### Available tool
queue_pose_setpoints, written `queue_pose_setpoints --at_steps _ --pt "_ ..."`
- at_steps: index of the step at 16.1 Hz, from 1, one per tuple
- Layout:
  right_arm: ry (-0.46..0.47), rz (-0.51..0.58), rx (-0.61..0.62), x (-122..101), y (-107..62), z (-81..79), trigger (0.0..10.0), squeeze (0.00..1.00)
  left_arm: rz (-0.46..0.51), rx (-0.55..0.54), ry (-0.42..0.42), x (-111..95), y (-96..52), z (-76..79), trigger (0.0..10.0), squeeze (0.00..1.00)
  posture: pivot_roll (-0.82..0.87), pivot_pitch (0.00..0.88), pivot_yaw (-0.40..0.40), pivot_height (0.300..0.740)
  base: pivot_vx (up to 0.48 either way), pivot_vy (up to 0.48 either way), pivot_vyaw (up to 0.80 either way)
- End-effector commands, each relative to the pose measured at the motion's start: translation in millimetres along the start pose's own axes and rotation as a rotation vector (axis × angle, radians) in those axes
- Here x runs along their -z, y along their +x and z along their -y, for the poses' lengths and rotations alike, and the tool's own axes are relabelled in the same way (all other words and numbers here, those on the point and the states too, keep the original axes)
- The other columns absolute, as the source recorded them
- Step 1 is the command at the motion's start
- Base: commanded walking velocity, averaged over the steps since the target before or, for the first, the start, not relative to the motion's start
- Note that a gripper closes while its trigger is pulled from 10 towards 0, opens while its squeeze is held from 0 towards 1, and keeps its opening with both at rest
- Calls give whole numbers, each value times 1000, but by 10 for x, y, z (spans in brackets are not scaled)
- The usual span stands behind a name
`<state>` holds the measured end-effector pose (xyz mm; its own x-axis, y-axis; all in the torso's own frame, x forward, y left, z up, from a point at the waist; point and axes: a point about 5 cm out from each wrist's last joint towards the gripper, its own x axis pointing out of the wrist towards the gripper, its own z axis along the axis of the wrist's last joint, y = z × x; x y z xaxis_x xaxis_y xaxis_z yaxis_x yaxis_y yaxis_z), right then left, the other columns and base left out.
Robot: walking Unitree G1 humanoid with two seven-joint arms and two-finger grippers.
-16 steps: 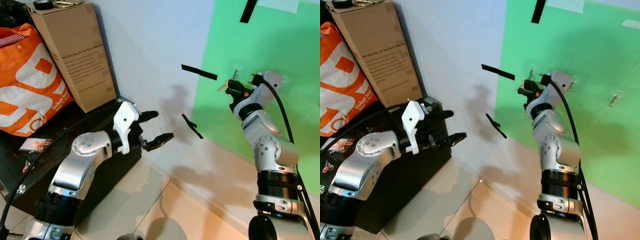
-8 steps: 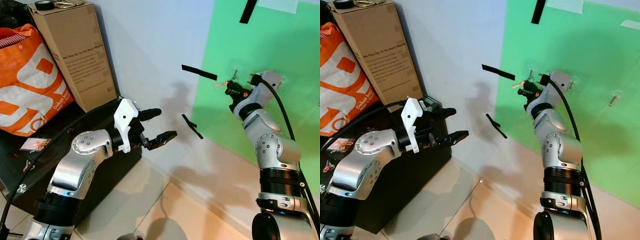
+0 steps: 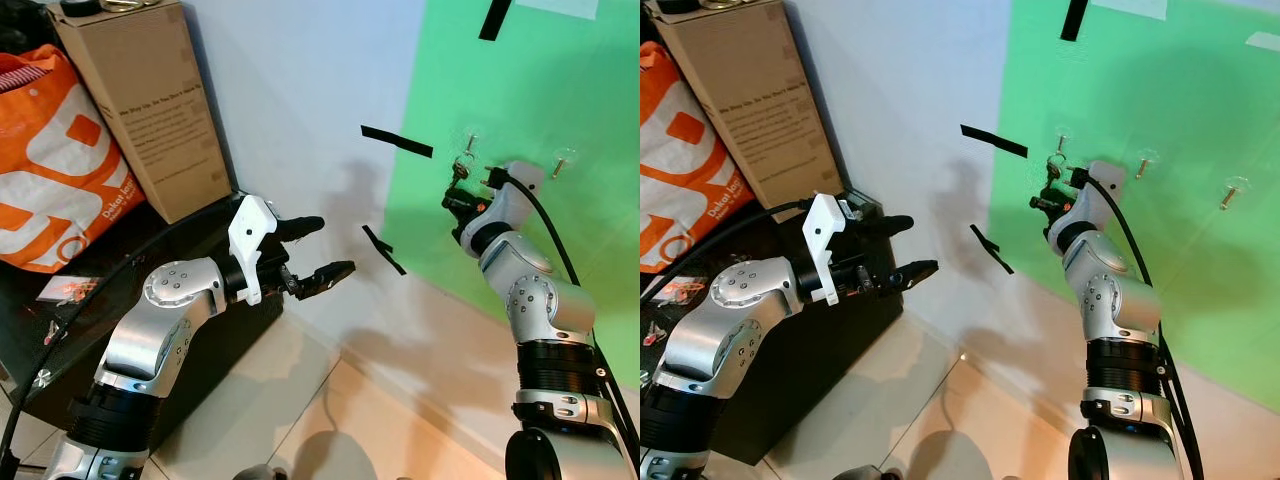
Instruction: Hang keys on a hook
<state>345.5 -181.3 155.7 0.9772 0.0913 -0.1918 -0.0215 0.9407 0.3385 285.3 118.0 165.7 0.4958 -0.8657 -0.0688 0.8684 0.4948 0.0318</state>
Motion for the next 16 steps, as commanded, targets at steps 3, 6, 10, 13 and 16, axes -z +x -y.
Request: queue_pose_setpoints --at_steps 3,6,10,13,16 --pt "-34 20 7 -51 -2 6 10000 0 33 16 26 -125 28 10 10000 0 -53 0 61 740 0 0 0" --pt "-110 50 -20 -7 -116 -1 10000 1000 40 -26 17 -104 22 -7 10000 0 -54 0 51 740 0 0 0" --pt "-196 25 -92 302 -463 -50 10000 1000 -42 -397 70 200 -112 -210 10000 0 -66 0 52 740 0 0 0" --pt "-314 130 -20 407 -612 -15 10000 1000 -32 -658 105 325 -242 -274 10000 584 -77 0 57 740 0 0 0" --pt "-185 104 5 532 -687 -72 10000 1000 -26 -710 54 416 -231 -279 10000 655 -80 0 52 740 0 0 0"
